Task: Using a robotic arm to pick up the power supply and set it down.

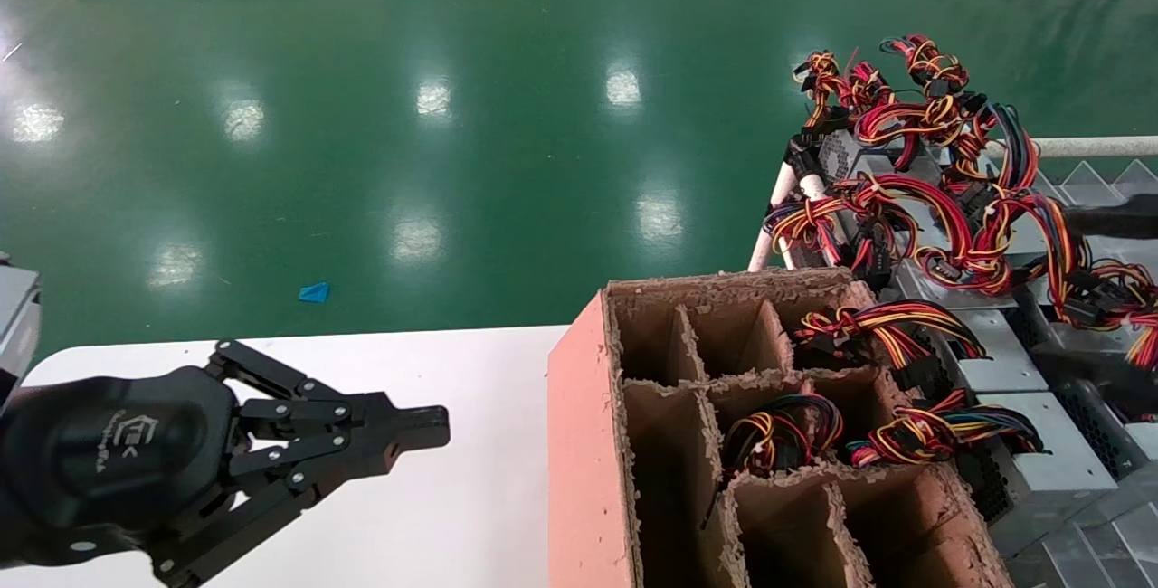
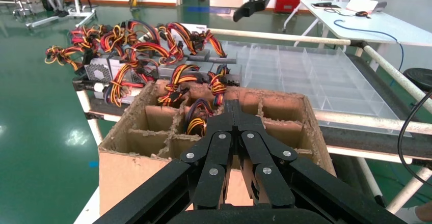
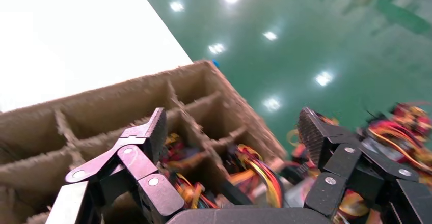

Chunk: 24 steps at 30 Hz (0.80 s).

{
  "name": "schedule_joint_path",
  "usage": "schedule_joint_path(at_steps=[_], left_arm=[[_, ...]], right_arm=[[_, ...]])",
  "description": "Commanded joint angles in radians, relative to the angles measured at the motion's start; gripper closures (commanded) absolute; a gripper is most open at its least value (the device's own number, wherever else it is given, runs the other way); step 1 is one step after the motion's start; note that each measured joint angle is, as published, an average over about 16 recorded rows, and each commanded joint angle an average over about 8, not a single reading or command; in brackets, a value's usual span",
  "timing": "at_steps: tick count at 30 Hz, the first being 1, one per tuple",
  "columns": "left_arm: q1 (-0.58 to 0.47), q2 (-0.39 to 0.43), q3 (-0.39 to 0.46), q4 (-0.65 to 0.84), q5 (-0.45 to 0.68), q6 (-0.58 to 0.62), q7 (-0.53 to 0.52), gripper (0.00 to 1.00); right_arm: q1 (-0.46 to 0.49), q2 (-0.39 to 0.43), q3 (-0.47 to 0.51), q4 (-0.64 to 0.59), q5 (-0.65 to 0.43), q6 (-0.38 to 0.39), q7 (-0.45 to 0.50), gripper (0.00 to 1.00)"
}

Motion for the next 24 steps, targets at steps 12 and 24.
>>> schedule_joint_path(at_steps=[12,24], left_arm=[[0.0,0.0,0.0,0.0,0.0,0.0,0.0,0.0],[0.0,0.0,0.0,0.0,0.0,0.0,0.0,0.0]], right_arm=[[-0.137,-0.13,0.108,0.1,0.01,0.014,0.058,0.0],[-0.263,-0.25,0.208,0.191,0.02,0.027,0.111,0.0]])
